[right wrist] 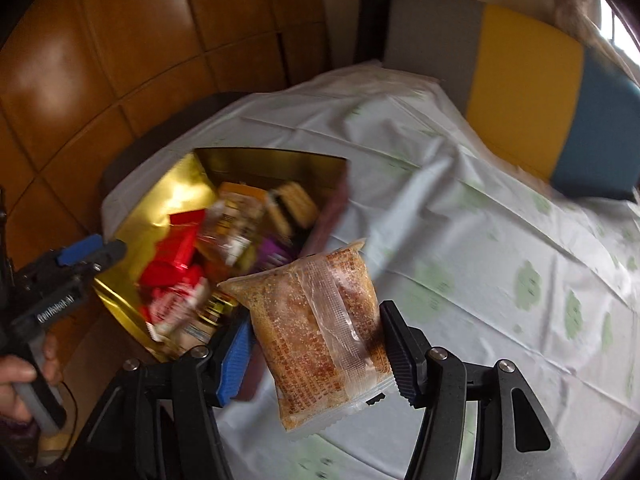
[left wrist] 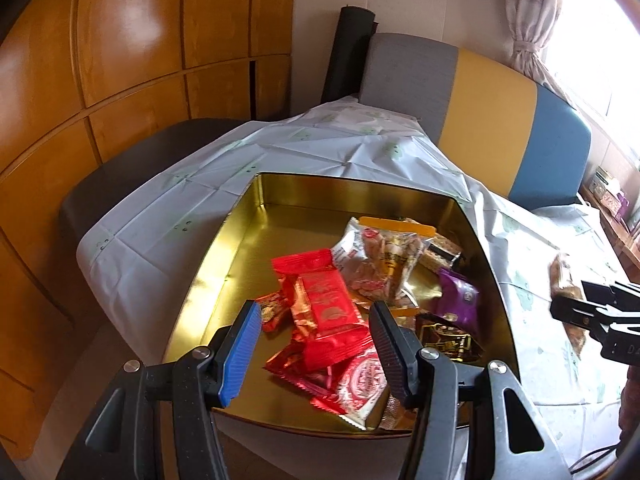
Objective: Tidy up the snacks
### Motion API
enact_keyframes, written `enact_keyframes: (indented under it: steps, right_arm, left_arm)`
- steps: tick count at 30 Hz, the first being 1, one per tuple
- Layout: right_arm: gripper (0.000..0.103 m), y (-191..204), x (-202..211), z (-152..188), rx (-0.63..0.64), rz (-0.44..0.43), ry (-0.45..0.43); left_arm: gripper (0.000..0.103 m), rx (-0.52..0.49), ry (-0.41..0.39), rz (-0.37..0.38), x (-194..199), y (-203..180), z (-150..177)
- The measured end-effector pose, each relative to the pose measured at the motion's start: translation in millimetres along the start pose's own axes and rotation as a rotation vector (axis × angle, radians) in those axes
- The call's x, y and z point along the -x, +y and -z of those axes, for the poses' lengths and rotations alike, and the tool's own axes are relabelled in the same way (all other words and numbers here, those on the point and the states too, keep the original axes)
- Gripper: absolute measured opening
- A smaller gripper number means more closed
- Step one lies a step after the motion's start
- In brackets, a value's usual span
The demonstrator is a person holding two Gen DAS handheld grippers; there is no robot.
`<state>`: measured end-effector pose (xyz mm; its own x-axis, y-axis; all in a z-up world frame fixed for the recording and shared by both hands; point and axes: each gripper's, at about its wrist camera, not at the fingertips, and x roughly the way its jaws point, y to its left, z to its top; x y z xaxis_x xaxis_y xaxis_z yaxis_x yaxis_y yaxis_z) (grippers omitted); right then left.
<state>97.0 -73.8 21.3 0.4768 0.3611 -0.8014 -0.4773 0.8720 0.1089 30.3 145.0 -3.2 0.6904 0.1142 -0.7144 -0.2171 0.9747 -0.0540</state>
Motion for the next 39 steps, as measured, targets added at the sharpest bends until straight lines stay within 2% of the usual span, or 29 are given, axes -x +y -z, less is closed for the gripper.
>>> enact_keyframes:
  steps: [9,11,15,17,19,20,24,26,28,31,39]
  right_arm:
    - [0.061,66,-53,-19,0.055,-0.097,0.022]
    - [0.061,77,-69,-18,0.067,-0.101,0.051]
    - [0.063,88,-105,-14,0.08,-0.091,0.128]
    - [0.064,86,-105,-13,0.066,-0.106,0.116]
    - [0.075,82,-102,-13,0.036,-0.147,0.111]
    - [0.077,80,-99,-13,0.026,-0.155,0.105]
    - [0.078,77,-87,-8,0.022,-0.156,0.073]
    - [0.076,78,-81,-3,0.044,-0.139,0.052]
    - [0.058,79,-80,1,0.063,-0.122,0.038]
    - [0.048,79,-82,7,0.079,-0.099,0.034]
    - [0.047,72,-74,9,0.038,-0.116,0.013]
  left_arm:
    - [0.057,0.07,-0.016,-0.043,2,25,2]
    - [0.057,0.101,-0.03,-0.061,3,34,3]
    - [0.057,0.128,-0.006,-0.068,-3,46,3]
    - [0.057,0.131,0.001,-0.07,-6,49,5]
    - [0.057,0.129,0.008,-0.067,-9,49,7]
    - [0.057,0.129,0.011,-0.066,-10,49,7]
    - [0.057,0.127,0.016,-0.058,-13,45,8]
    - [0.057,0.122,0.015,-0.055,-12,43,8]
    - [0.057,0.118,0.015,-0.055,-12,41,8]
    - [0.057,0.114,0.012,-0.056,-10,38,8]
    - [0.057,0.079,-0.017,-0.055,1,26,9]
